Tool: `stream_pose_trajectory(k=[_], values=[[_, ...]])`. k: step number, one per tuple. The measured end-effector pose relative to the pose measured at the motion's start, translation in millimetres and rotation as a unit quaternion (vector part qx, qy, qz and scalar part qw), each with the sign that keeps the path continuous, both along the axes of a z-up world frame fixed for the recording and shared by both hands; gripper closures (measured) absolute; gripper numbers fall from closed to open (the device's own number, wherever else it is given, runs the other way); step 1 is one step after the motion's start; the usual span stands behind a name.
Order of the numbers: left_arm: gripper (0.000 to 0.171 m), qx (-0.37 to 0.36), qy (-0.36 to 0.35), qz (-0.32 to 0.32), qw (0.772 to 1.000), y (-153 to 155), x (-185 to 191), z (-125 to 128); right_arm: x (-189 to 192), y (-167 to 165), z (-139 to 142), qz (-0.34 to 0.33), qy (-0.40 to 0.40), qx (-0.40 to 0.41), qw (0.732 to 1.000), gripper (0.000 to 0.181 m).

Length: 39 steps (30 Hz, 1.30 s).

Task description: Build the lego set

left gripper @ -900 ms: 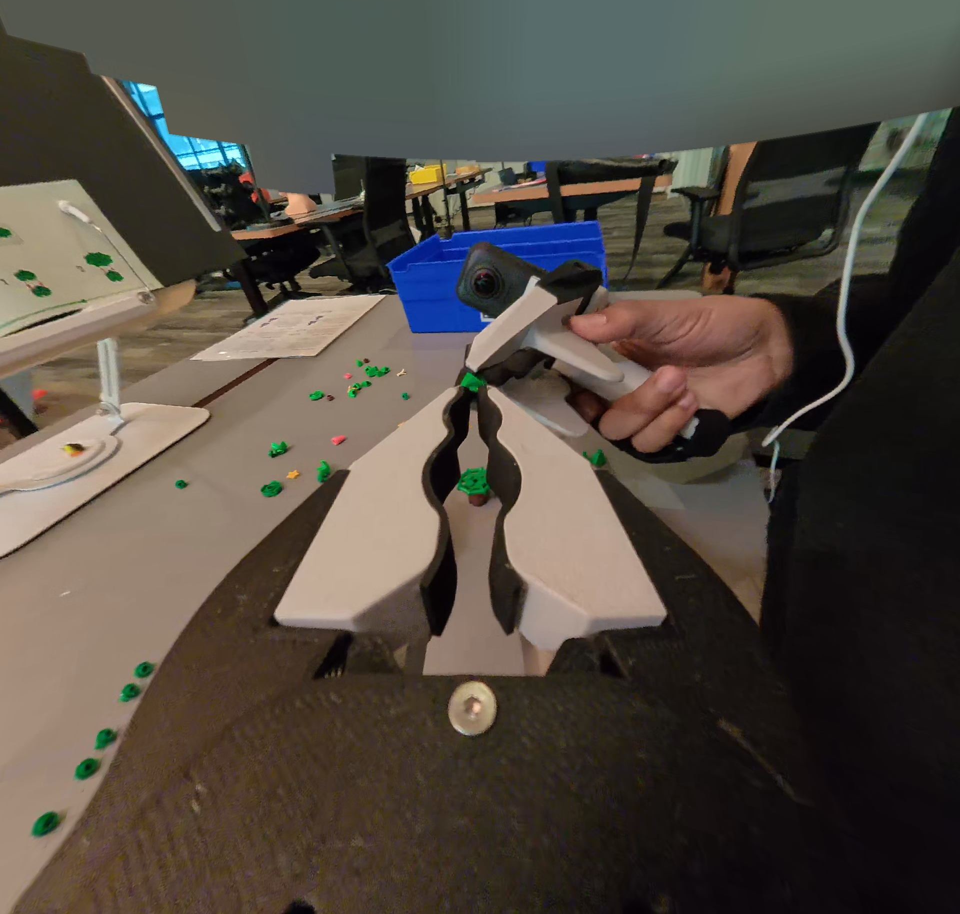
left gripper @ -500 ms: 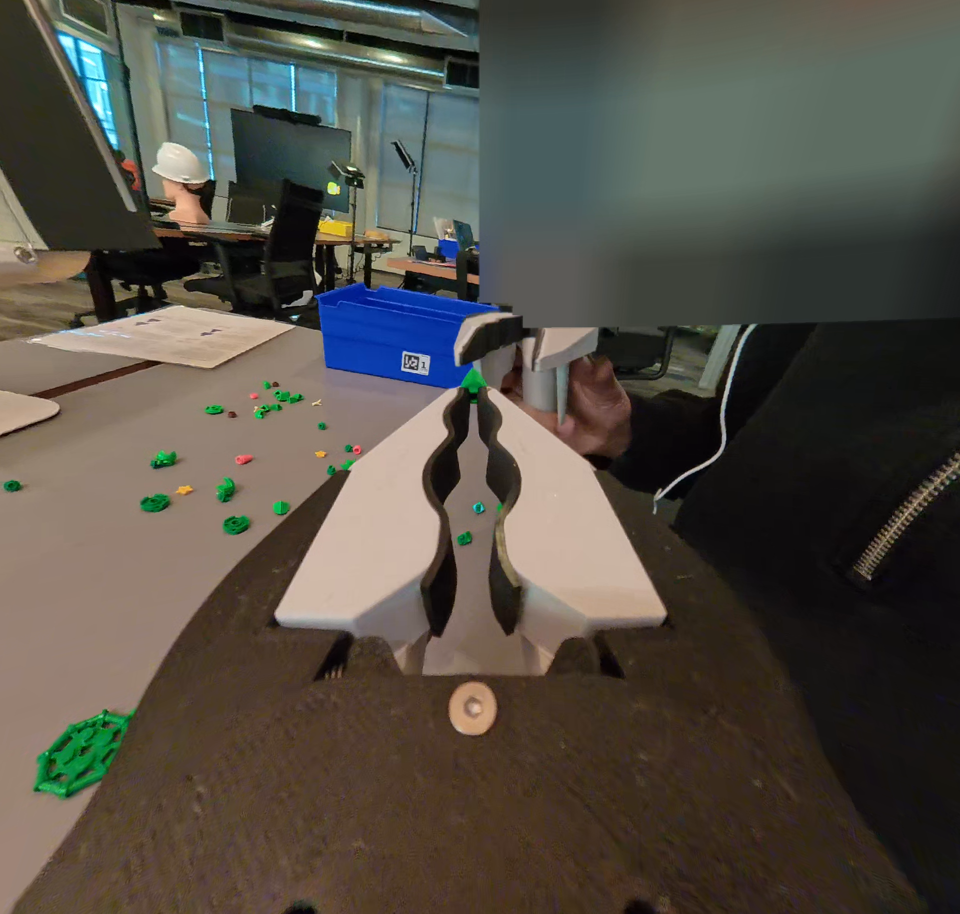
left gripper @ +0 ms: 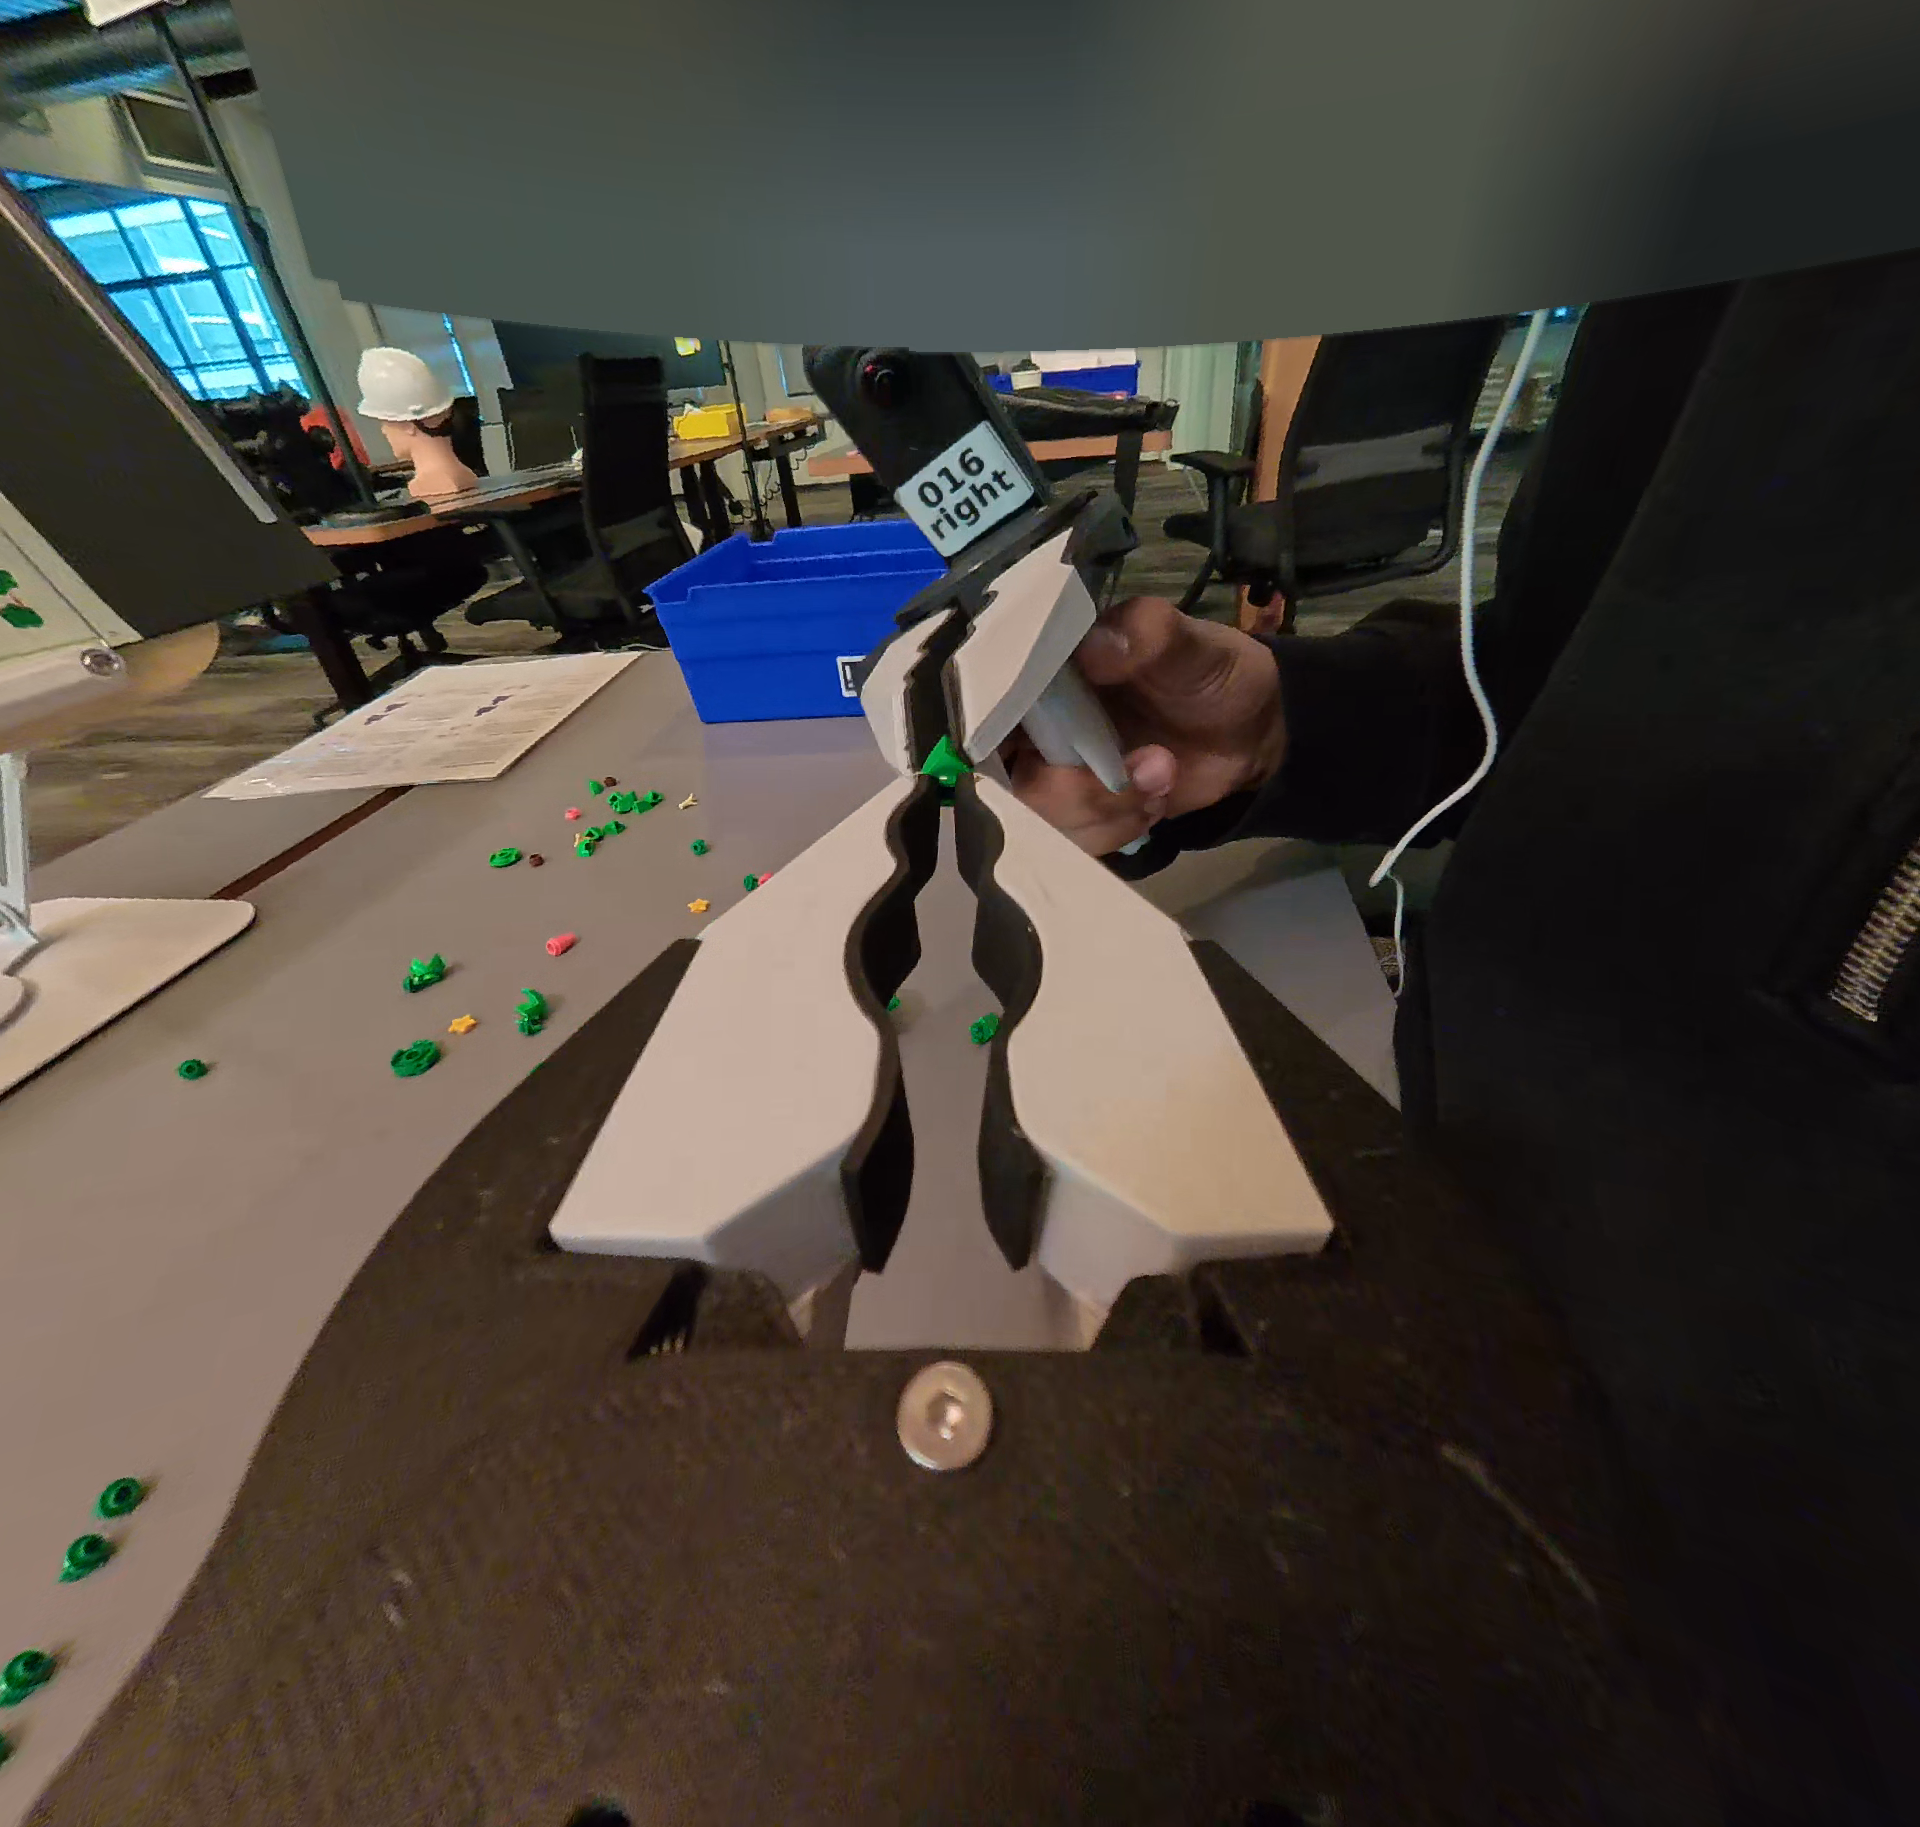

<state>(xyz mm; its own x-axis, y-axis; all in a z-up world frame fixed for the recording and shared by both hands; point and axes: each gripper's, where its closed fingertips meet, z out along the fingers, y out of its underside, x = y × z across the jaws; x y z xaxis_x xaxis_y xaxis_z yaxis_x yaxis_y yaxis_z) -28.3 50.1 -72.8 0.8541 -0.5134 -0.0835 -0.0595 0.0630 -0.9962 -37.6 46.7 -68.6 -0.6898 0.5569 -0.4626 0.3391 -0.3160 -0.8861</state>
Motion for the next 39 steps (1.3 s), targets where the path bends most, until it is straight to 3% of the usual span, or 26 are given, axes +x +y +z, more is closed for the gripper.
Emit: stream_pose_trajectory(k=[18, 28, 33, 35, 37, 39], values=[[0.171, -0.018, -0.016, -0.01, 1.0, 0, 5, -2, 5, -2, -4, 0.034, -0.053, -0.012, 0.998, 0.177], [0.171, -0.027, -0.075, -0.042, 0.996, -3, 6, 2, 6, -5, -3, 0.054, -0.058, -0.01, 0.997, 0.176], [0.171, -0.022, -0.036, -0.009, 0.999, 5, 4, -7, 3, 6, -11, 0.003, -0.06, 0.036, 0.998, 0.177], [0.147, -0.027, -0.047, -0.007, 0.999, 7, 3, -7, 4, 15, -11, -0.017, -0.069, 0.013, 0.997, 0.177], [0.142, -0.036, -0.057, -0.001, 0.998, 8, -4, -10, 9, 37, -15, -0.052, -0.089, -0.011, 0.995, 0.177], [0.141, -0.037, -0.072, 0.005, 0.997, 8, -12, -8, 19, 70, -36, -0.115, -0.142, 0.002, 0.983, 0.176]])
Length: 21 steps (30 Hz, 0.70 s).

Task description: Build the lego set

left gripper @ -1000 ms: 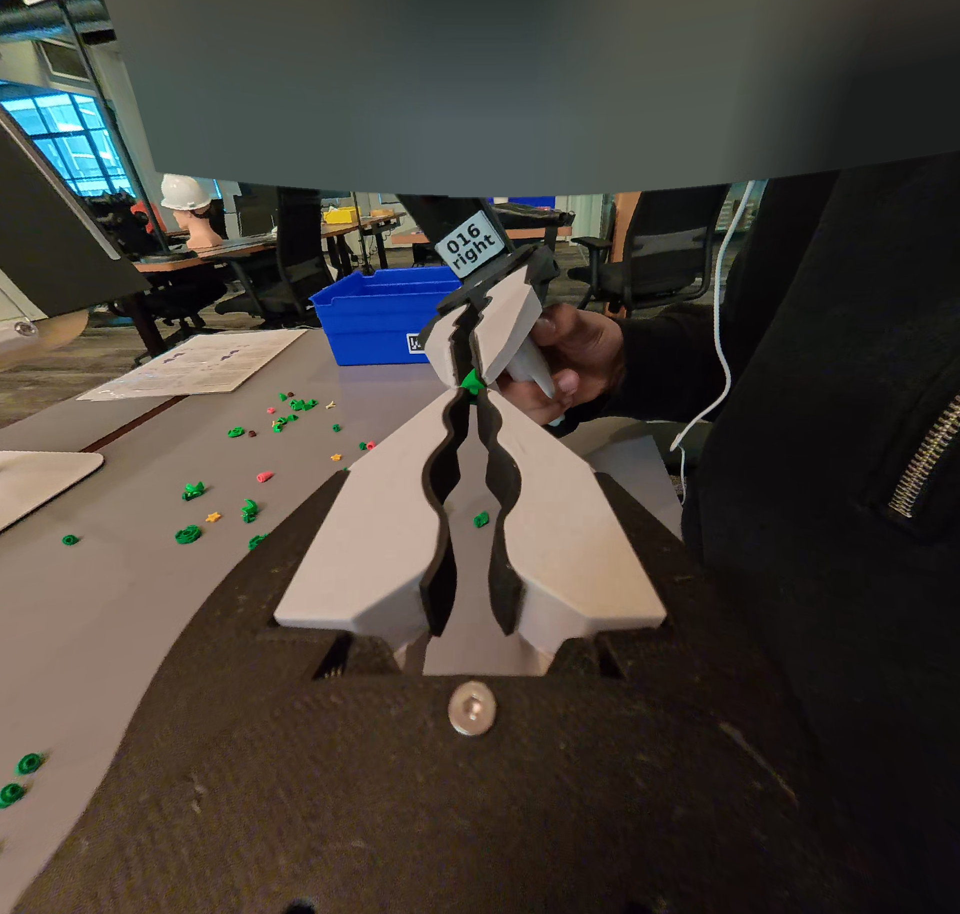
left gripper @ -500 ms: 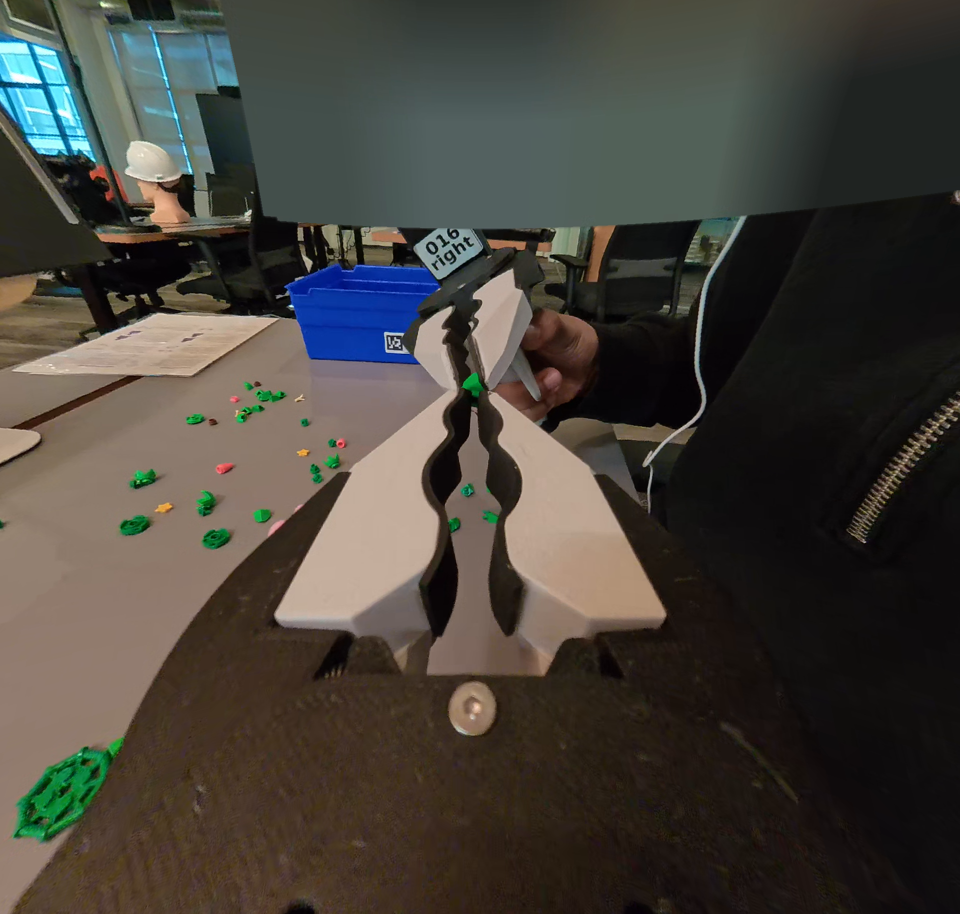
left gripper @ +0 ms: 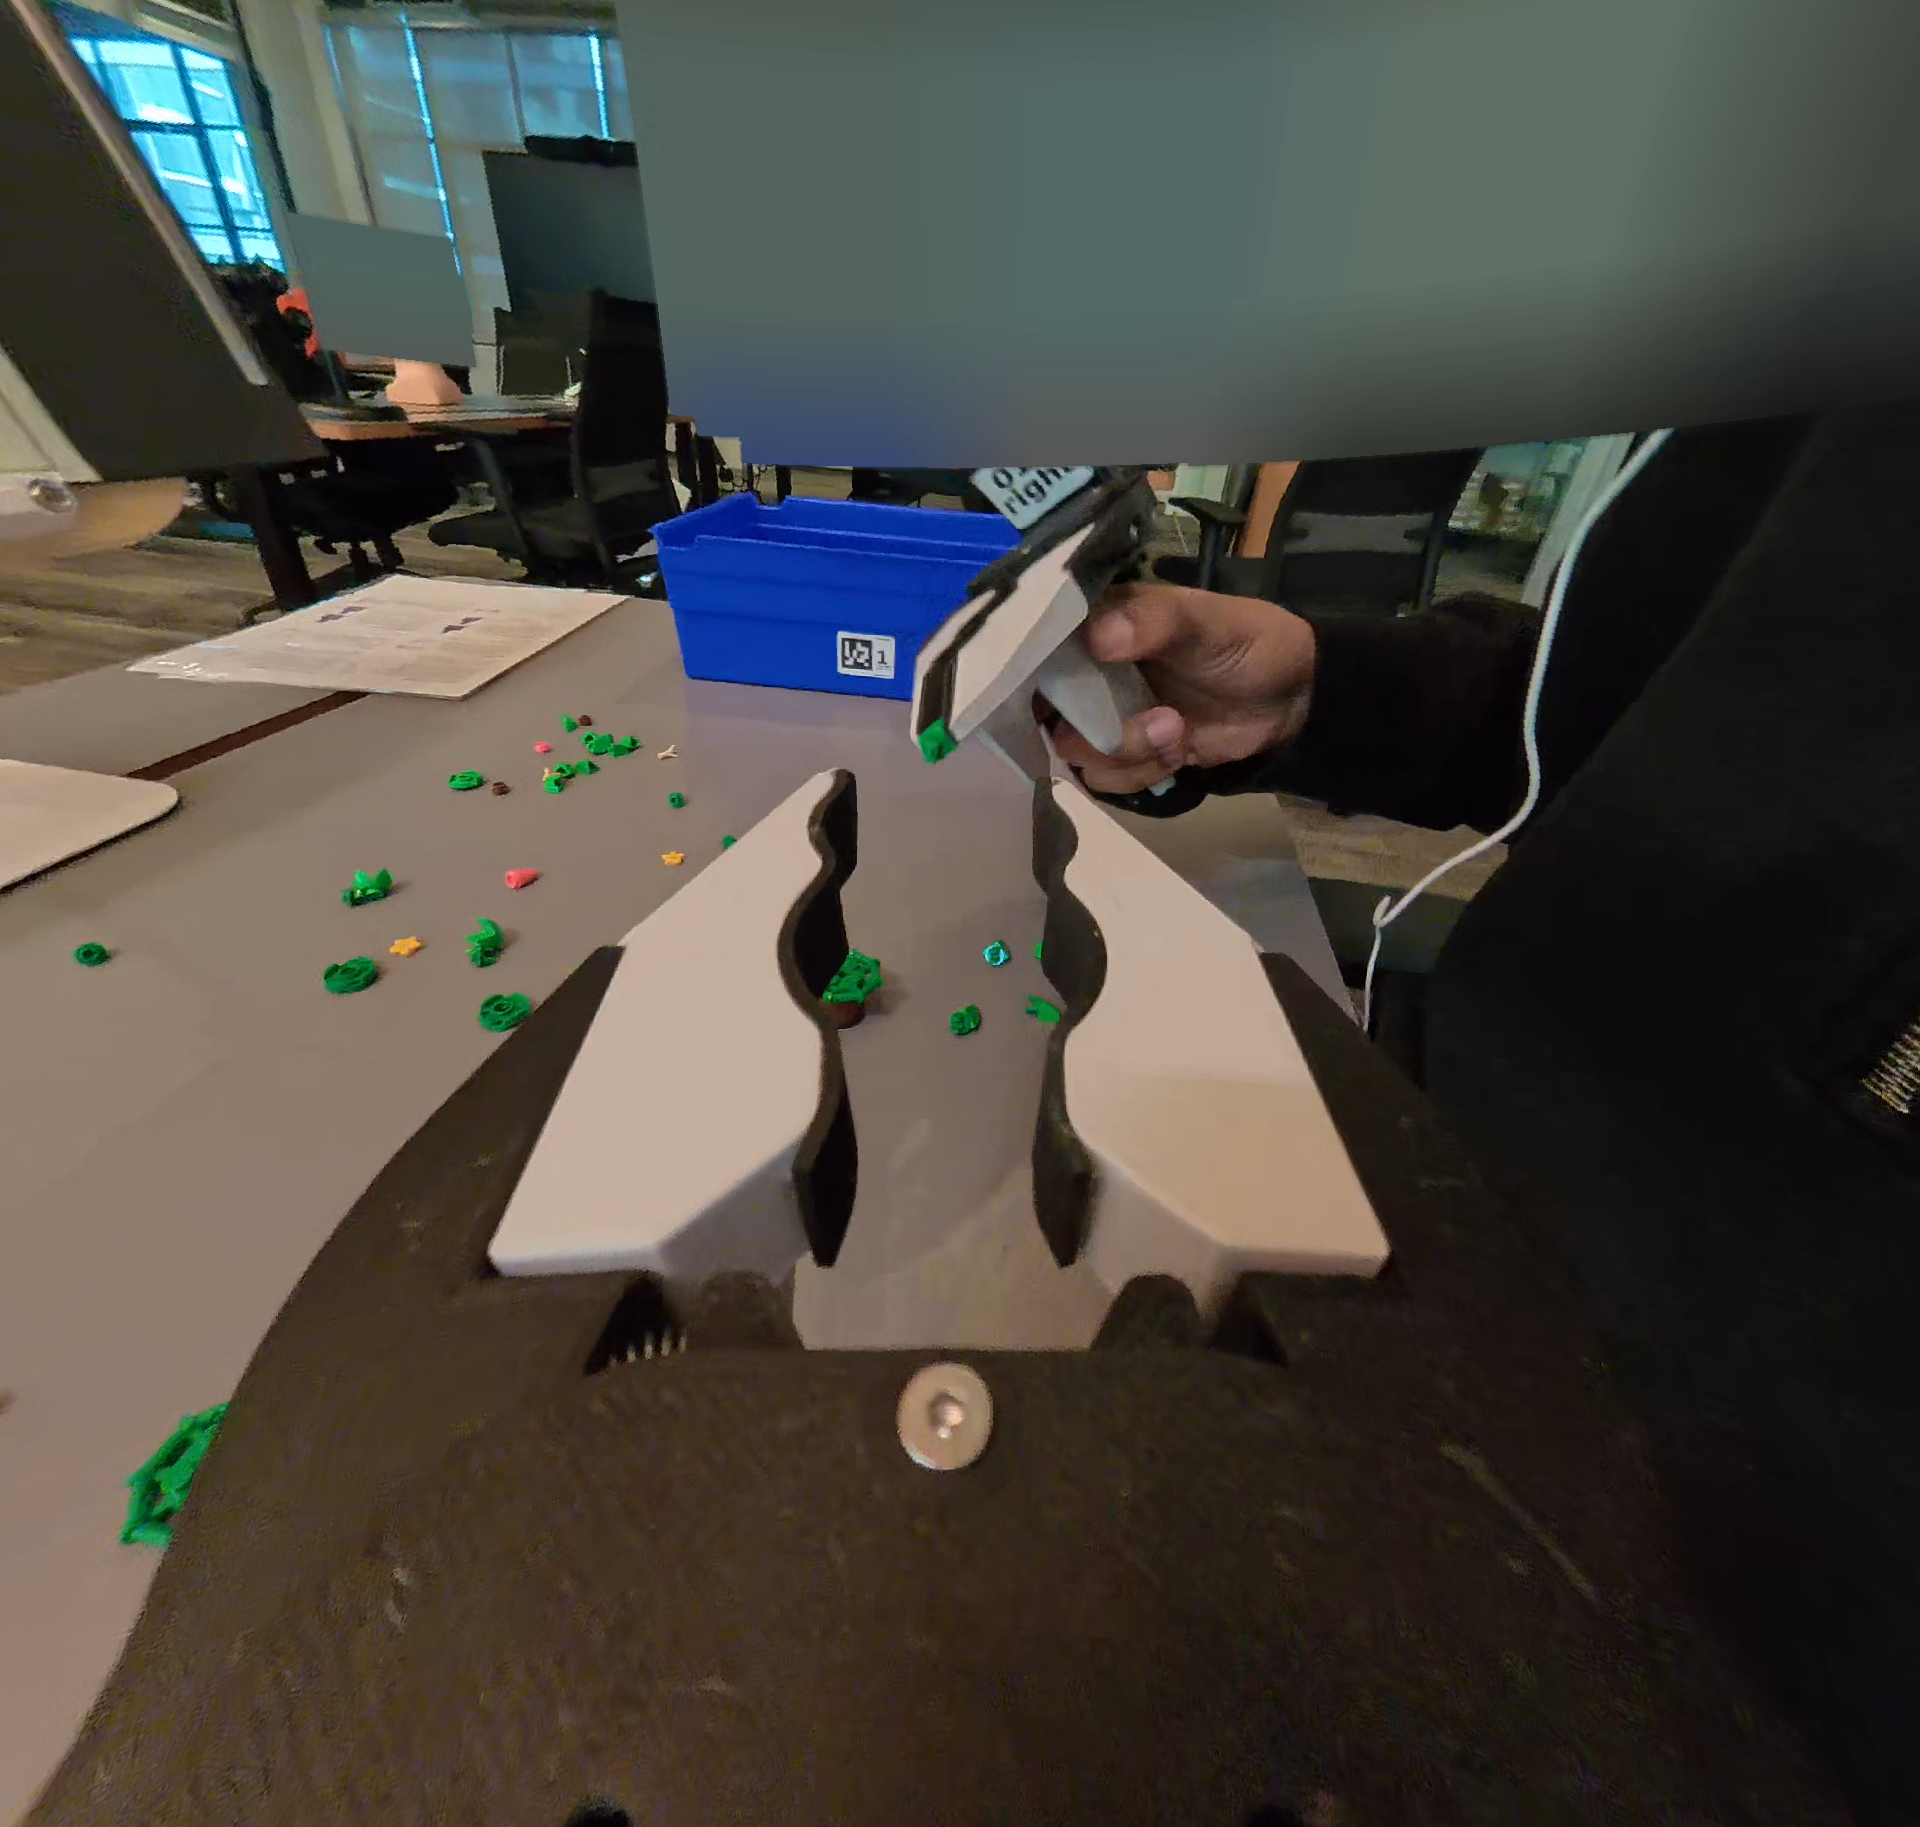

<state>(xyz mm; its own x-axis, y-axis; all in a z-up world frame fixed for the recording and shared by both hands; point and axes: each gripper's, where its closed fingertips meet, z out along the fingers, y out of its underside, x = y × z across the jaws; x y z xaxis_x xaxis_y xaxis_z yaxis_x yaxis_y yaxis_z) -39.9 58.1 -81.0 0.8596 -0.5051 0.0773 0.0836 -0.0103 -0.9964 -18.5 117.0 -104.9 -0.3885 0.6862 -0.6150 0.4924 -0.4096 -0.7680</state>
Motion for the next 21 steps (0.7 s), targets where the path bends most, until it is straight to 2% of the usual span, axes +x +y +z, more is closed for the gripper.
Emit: stream_pose_trajectory(k=[3, 5, 7, 10, 14, 21], values=[[0.141, -0.002, -0.016, 0.007, 1.0, 1, -6, 1, 31, 42, -49, -0.071, -0.111, 0.051, 0.99, 0.176], [0.141, -0.007, -0.019, 0.004, 1.0, 2, -5, -1, 51, 52, -77, -0.086, -0.17, 0.058, 0.98, 0.176], [0.141, -0.016, -0.016, 0.0, 1.0, 4, -3, -4, 60, 51, -91, -0.091, -0.186, 0.047, 0.977, 0.176], [0.142, -0.021, -0.005, 0.004, 1.0, 6, -2, -8, 63, 50, -102, -0.09, -0.193, 0.05, 0.976, 0.176], [0.142, -0.021, 0.0, 0.014, 1.0, 7, -5, -10, 62, 55, -110, -0.096, -0.19, 0.102, 0.972, 0.17], [0.143, -0.026, 0.003, 0.021, 0.999, 9, -8, -12, 66, 58, -108, -0.091, -0.179, 0.111, 0.973, 0.16]])
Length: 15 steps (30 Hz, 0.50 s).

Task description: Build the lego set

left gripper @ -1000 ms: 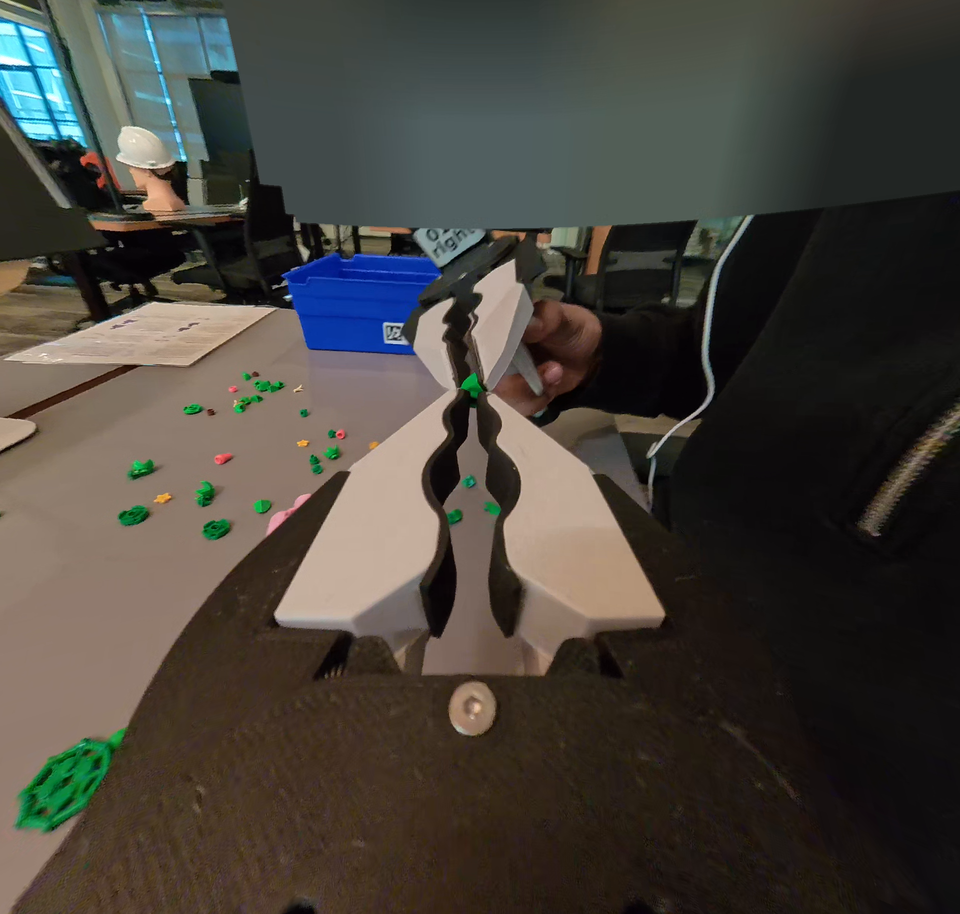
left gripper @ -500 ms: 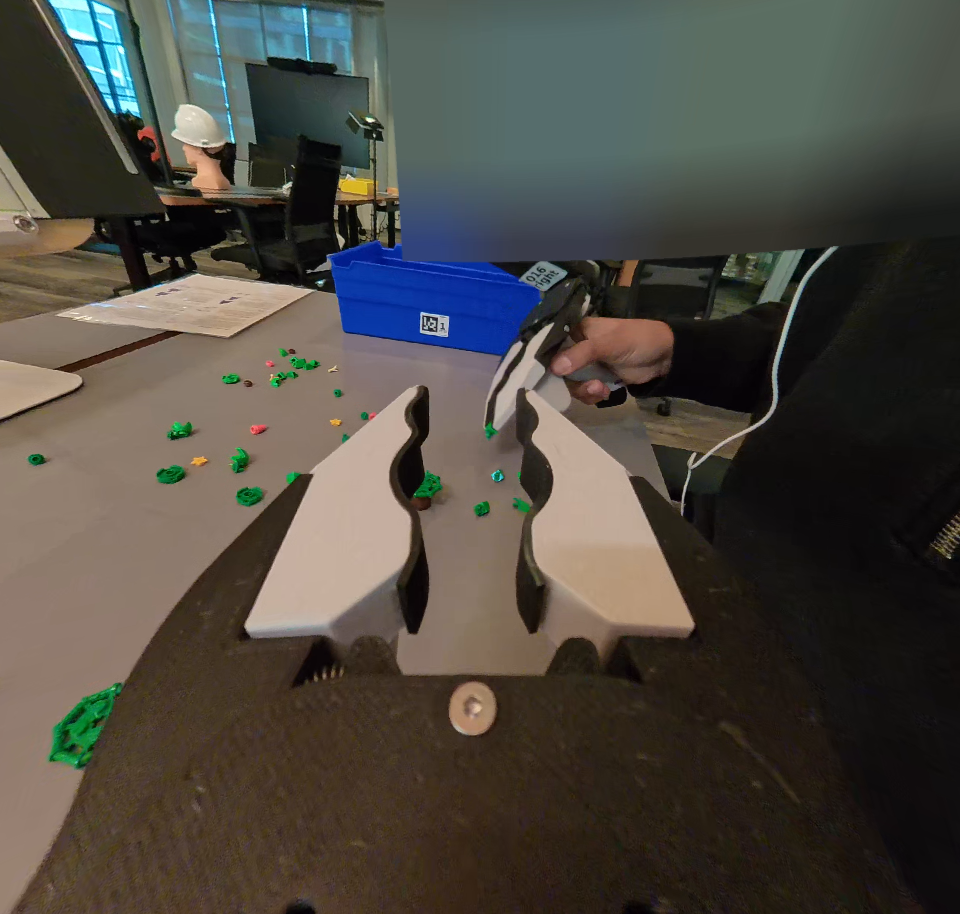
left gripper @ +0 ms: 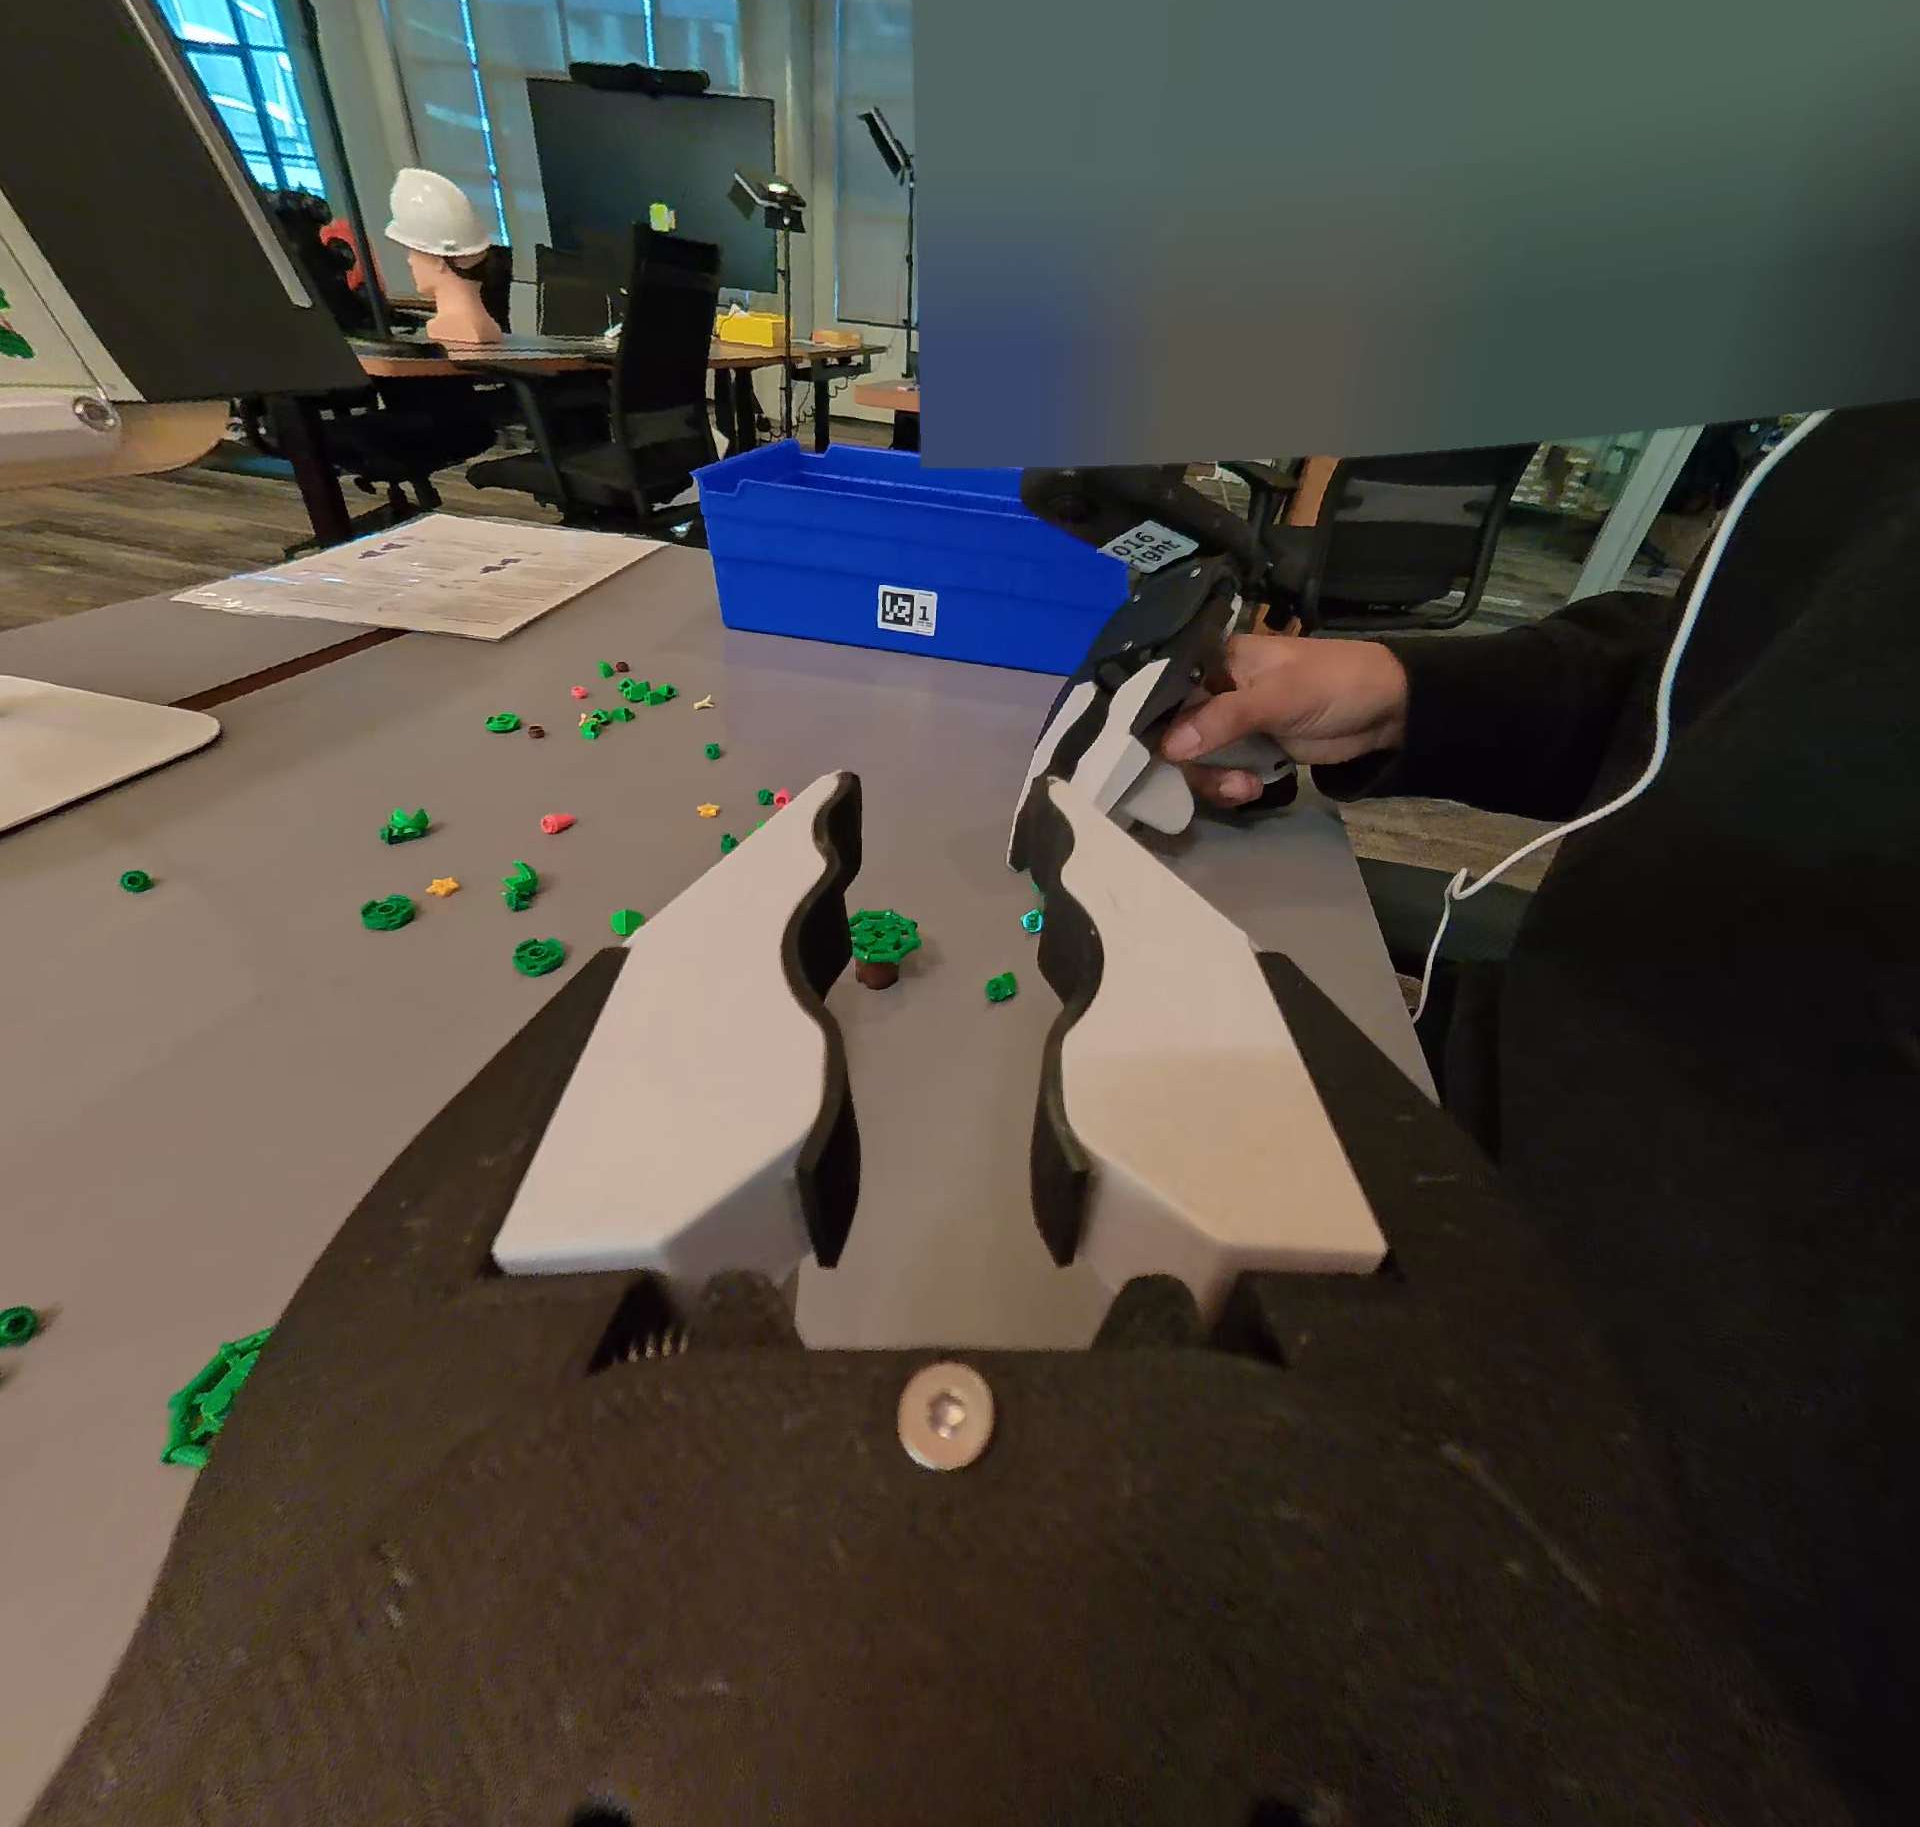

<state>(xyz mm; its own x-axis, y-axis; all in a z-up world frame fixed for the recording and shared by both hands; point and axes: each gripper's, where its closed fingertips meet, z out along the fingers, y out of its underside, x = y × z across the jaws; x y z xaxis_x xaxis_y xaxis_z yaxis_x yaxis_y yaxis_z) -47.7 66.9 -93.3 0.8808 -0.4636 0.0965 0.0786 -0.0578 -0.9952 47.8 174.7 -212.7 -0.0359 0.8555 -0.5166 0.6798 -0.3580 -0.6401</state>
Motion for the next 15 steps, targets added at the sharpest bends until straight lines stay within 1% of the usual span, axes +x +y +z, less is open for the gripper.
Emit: stream_pose_trajectory(k=[5, 8, 10, 15], values=[[0.143, -0.001, 0.005, 0.003, 1.0, 1, 0, -1, 3, 3, 0, 0.0, 0.004, 0.02, 1.0, 0.157], [0.143, -0.001, 0.005, 0.006, 1.0, 1, -1, -1, 6, 9, 0, 0.001, 0.0, 0.069, 0.998, 0.16], [0.143, -0.001, 0.005, 0.008, 1.0, 1, -2, -1, 7, 15, 5, 0.0, 0.008, 0.099, 0.995, 0.16], [0.143, -0.002, 0.005, 0.009, 1.0, 2, -2, -2, 2, 30, 29, -0.015, 0.05, 0.128, 0.99, 0.158]])
